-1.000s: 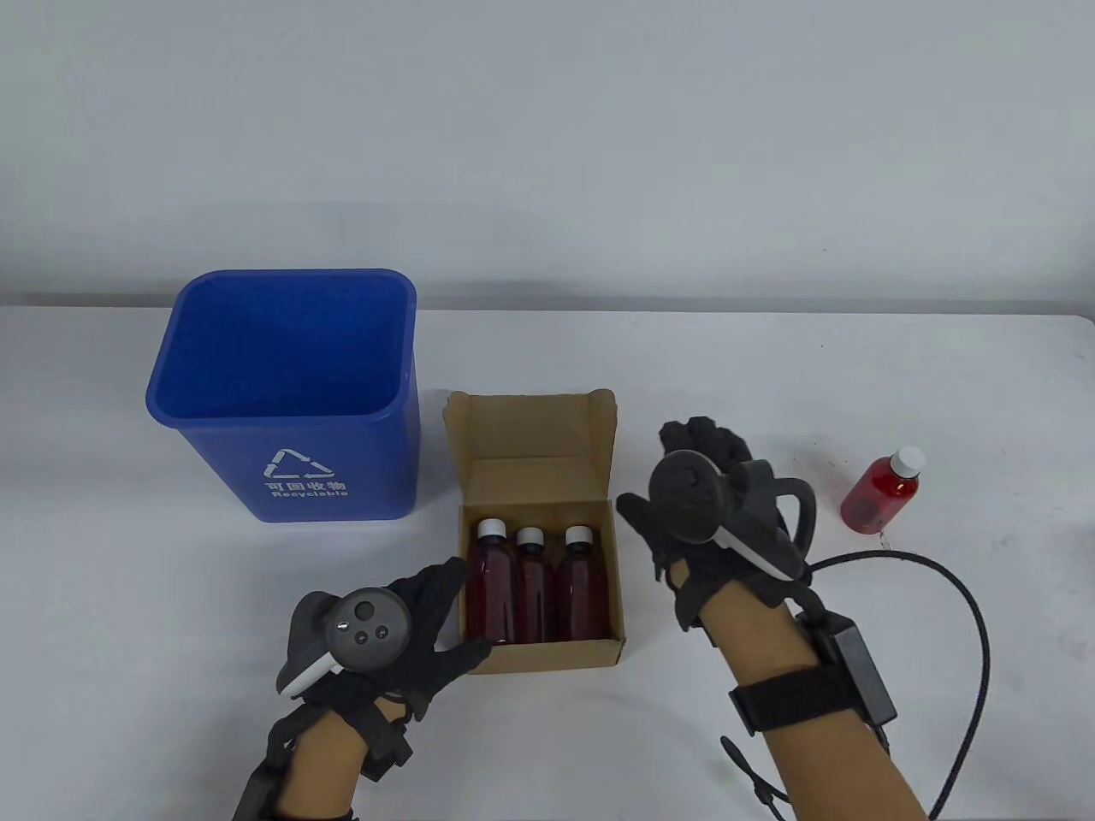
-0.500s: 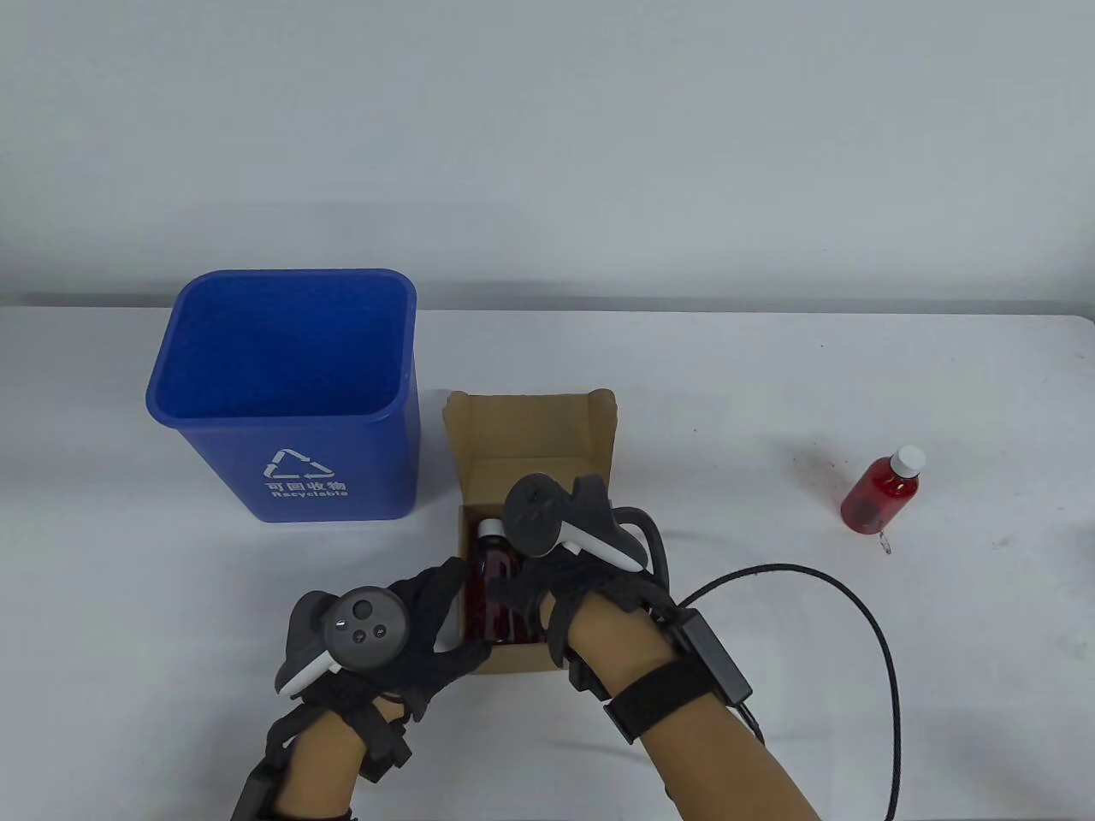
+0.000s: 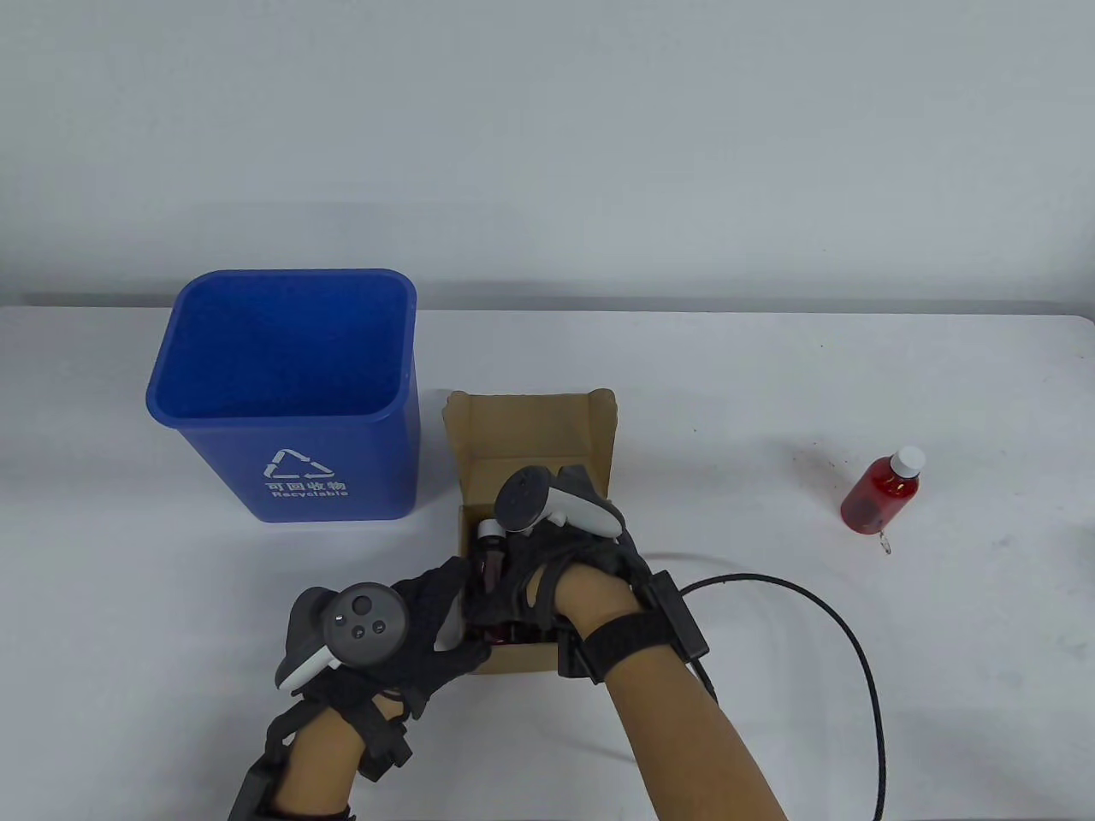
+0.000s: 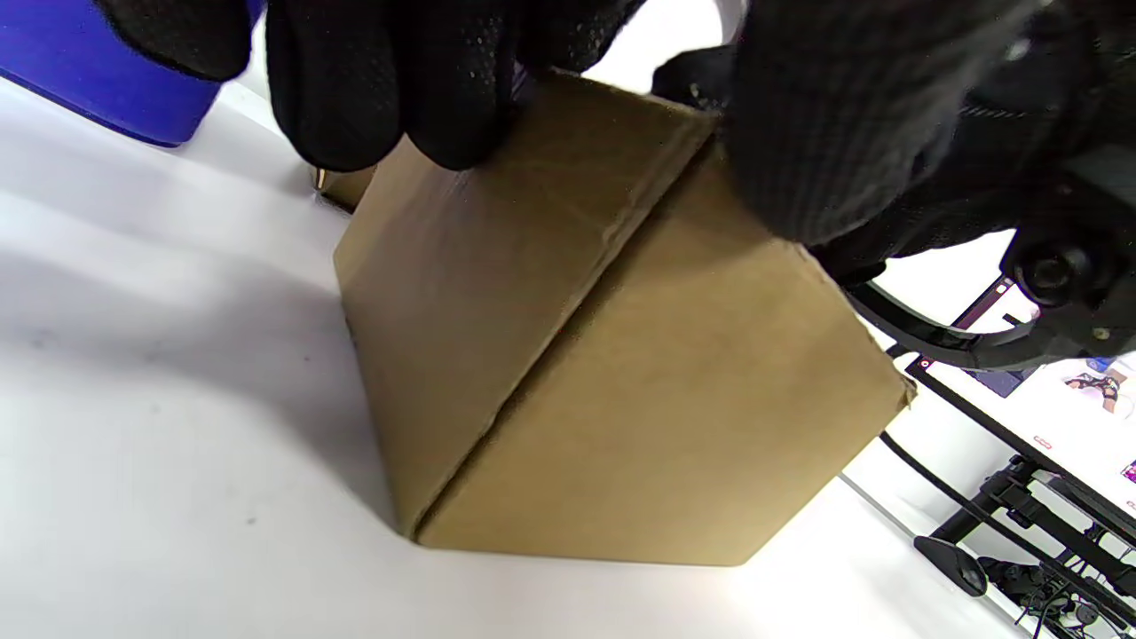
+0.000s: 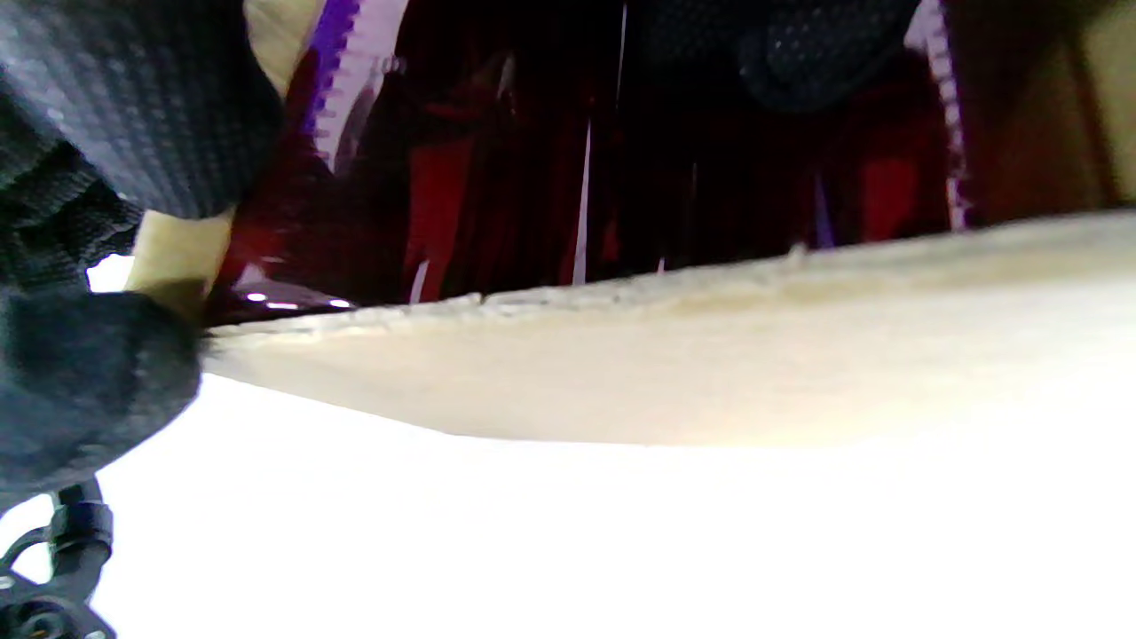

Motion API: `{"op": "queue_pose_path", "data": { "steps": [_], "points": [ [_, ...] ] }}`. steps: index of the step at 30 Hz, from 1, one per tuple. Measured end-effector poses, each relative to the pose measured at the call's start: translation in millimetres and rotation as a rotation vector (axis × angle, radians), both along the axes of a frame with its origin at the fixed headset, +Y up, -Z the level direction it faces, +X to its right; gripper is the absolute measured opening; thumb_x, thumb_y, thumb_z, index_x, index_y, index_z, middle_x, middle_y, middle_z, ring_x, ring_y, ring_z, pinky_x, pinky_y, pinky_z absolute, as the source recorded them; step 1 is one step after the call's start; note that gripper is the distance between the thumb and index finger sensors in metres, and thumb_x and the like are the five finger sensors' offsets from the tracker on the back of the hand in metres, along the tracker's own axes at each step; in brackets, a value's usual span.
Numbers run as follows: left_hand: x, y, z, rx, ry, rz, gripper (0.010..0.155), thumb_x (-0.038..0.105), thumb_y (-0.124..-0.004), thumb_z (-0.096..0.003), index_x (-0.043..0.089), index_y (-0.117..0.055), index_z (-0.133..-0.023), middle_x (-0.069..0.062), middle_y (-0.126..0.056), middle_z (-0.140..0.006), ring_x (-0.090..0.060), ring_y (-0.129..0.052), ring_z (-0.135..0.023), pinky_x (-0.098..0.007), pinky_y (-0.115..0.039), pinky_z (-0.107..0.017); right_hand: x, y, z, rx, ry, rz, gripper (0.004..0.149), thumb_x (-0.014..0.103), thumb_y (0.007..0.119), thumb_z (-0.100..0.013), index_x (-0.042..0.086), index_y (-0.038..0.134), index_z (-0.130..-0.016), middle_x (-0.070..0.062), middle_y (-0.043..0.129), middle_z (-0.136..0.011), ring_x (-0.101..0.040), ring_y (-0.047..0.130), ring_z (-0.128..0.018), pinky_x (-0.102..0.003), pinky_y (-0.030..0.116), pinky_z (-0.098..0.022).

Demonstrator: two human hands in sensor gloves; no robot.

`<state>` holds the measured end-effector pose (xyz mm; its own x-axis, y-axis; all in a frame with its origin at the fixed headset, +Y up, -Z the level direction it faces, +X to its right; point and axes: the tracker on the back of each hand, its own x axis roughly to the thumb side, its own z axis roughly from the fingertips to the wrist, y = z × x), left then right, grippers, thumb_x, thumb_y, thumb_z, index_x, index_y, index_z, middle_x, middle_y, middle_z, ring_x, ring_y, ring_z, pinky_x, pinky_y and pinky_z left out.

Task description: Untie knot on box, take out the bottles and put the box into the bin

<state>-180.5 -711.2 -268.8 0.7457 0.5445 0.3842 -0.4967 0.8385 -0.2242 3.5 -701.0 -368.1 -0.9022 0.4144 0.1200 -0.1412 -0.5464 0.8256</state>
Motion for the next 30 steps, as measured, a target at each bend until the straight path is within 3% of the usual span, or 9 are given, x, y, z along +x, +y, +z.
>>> {"op": "queue_pose_path", "data": {
  "steps": [8,16,23,30],
  "points": [
    [1.6,0.5,-0.8,0.003,-0.009,0.001,0.095,0.054,-0.085,-0.0454,0.010,-0.035,-0.113,-0.020,-0.058,-0.110,-0.055,-0.068,-0.098,-0.074,-0.052,-0.070,7.4,-4.2,-5.4,-0.015,-0.107,-0.166,0.101,0.059,0.084,-0.043,0.004,0.027,-0.105,-0.025,0.008,-0.104,-0.044,0.054,-0.082,-0.051,0.057,-0.059],
    [1.1,1.0,-0.4,0.012,-0.007,-0.012,0.096,0.054,-0.085,-0.0446,0.008,-0.035,-0.113,-0.020,-0.060,-0.109,-0.055,-0.070,-0.098,-0.074,-0.053,-0.070,7.9,-5.1,-5.2,-0.074,-0.125,-0.227,0.096,0.061,0.083,-0.044,0.003,0.034,-0.102,-0.023,0.016,-0.105,-0.043,0.050,-0.090,-0.055,0.054,-0.064],
    [1.1,1.0,-0.1,0.015,-0.003,-0.012,0.097,0.054,-0.085,-0.0448,0.006,-0.034,-0.111,-0.022,-0.060,-0.108,-0.055,-0.070,-0.097,-0.074,-0.053,-0.070,15.5,-3.5,-2.4,-0.090,-0.175,-0.311,0.091,0.056,0.088,-0.043,0.001,0.044,-0.100,-0.022,0.027,-0.105,-0.044,0.053,-0.090,-0.057,0.055,-0.064],
    [1.6,1.3,1.0,0.027,0.001,-0.018,0.097,0.055,-0.085,-0.0452,0.002,-0.035,-0.110,-0.019,-0.060,-0.108,-0.054,-0.071,-0.097,-0.074,-0.053,-0.069,17.0,3.8,5.6,-0.064,-0.157,-0.394,0.086,0.054,0.091,-0.043,0.011,0.045,-0.102,-0.017,0.034,-0.107,-0.043,0.056,-0.092,-0.059,0.055,-0.065]
  ]
}}
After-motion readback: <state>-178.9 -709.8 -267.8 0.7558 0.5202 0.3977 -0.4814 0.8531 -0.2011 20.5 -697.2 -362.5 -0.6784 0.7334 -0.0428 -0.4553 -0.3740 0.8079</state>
